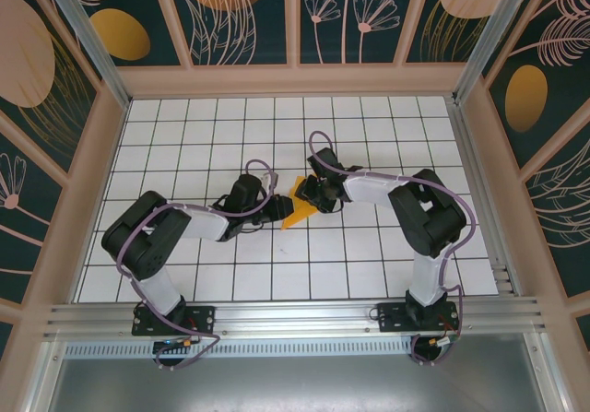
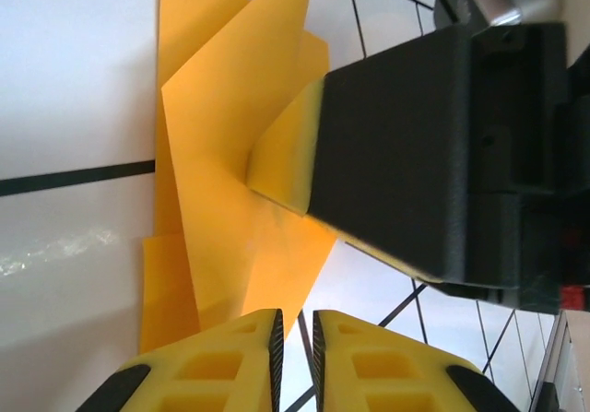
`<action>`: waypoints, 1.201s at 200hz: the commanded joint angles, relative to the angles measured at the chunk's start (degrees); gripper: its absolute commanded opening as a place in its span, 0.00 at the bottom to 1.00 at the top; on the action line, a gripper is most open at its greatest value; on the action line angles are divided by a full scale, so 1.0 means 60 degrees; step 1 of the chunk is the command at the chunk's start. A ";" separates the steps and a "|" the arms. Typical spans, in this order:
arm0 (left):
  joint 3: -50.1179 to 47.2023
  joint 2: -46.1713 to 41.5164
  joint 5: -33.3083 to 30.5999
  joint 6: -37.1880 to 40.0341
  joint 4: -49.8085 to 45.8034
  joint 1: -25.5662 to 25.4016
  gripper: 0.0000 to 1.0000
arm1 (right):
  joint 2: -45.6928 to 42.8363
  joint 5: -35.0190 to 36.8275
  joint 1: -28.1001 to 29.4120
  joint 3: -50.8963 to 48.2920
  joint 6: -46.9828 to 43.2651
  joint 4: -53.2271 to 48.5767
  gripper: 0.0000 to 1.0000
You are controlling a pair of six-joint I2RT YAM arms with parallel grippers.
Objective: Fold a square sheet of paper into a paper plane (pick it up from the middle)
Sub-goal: Fourth fold the wing at the center of the table.
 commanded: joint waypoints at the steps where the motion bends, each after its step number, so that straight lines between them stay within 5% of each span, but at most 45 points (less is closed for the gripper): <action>1: 0.0300 0.0349 0.0232 -0.0046 0.0068 -0.0024 0.19 | 0.1473 0.0967 -0.0127 -0.0648 -0.0210 -0.1183 0.48; 240: 0.0492 0.0869 -0.0289 -0.0003 -0.0617 -0.0028 0.18 | 0.1839 0.0996 -0.0083 -0.0494 -0.0279 -0.1399 0.46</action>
